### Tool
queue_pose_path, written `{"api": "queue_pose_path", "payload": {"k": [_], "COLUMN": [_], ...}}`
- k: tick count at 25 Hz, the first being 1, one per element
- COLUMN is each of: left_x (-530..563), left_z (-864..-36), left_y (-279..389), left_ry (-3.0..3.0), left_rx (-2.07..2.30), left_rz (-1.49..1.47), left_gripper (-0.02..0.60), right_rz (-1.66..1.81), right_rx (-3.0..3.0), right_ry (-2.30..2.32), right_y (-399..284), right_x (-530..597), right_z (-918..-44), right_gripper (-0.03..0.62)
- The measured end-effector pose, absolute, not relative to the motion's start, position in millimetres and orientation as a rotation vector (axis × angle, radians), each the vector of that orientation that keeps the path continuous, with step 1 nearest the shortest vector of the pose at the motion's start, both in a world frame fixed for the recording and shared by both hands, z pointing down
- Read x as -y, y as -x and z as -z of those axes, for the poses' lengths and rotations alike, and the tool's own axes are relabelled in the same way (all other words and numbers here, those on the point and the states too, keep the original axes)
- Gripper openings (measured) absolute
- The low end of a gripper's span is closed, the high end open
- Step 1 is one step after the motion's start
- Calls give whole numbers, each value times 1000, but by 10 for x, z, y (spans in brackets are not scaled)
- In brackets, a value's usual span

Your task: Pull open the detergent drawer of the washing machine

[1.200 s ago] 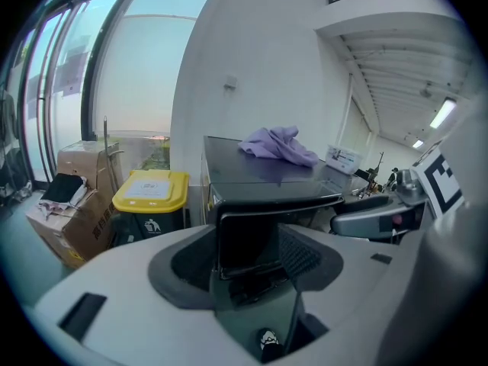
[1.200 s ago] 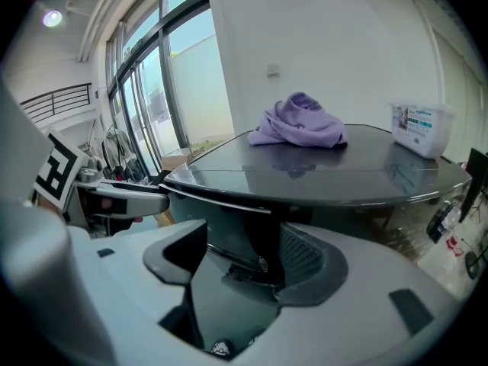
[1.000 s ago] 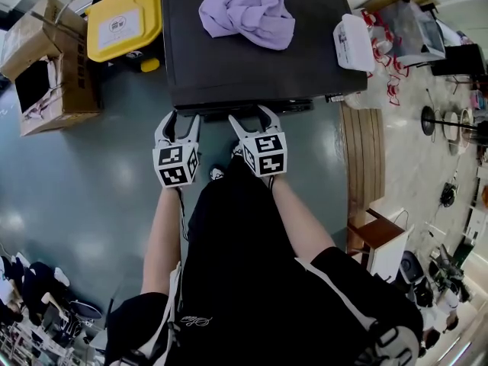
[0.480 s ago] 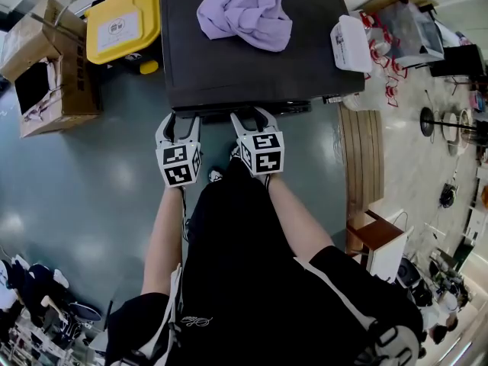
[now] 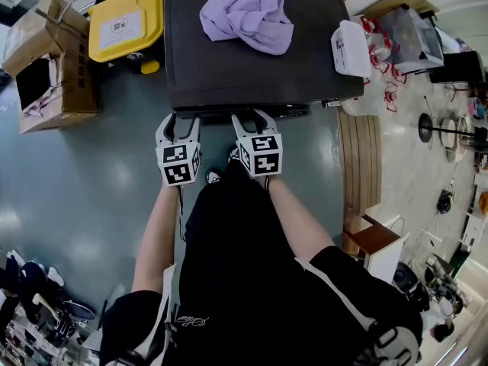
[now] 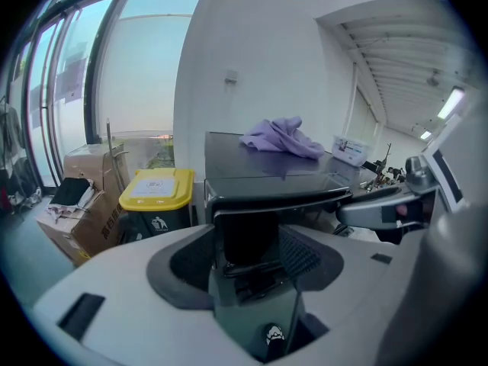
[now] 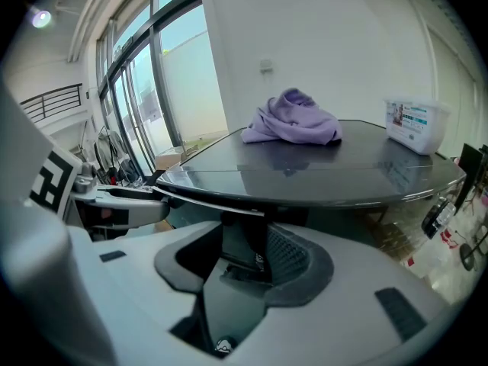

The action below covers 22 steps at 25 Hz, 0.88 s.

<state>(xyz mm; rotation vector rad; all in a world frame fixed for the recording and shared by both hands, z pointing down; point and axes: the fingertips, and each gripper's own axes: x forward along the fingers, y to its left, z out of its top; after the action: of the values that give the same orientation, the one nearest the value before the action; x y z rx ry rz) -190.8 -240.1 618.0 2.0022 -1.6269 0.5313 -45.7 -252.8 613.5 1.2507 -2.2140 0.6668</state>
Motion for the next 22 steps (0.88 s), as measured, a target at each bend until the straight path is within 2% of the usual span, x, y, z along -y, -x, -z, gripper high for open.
{"api": "queue_pose_path", "payload": {"k": [16,20,22], "left_x": [2258,2256,2275], "left_z": [-6182,-6197,-6199], "left_y": [1927,1916,1904], "left_ry": [-2030,-2110,-2143], "left_rx": [1601,1522,1483], "left_rz": [-534,-544,-521], "left_gripper": [242,242,244], "right_rz": [-636,-530,-506], "right_rx": [2217,2270,2303], "right_ry": [-1236,-1099,-1031], "right_y": [446,472,529], "right_x": [2378,2358,2352], "right_z": [-6130,-6162,-6185], "right_gripper": [161,191,246]}}
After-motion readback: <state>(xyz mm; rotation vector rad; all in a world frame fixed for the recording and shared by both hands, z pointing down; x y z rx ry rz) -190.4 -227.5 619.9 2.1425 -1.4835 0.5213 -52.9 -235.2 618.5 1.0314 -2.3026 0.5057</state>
